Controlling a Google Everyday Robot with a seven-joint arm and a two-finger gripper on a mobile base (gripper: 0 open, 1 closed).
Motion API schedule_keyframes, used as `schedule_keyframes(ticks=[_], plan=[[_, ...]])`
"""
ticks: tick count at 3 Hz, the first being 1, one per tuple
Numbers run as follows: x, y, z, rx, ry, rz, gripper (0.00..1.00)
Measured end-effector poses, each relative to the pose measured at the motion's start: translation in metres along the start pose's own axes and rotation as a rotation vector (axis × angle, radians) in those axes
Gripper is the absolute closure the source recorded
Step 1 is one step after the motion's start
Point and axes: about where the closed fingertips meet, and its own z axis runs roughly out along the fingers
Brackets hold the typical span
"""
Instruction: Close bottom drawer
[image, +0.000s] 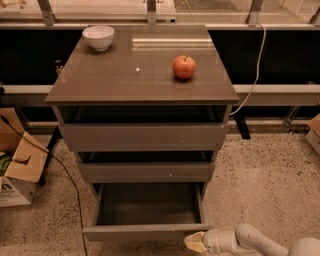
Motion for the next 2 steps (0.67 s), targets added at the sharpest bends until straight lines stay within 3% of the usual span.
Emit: schedule_keyframes(ticks=[1, 2], plan=[[0.0, 0.0, 0.0, 0.0, 0.0, 0.0, 1.0], [-0.014, -0.009, 0.012, 0.023, -0.103, -0.053, 1.0]])
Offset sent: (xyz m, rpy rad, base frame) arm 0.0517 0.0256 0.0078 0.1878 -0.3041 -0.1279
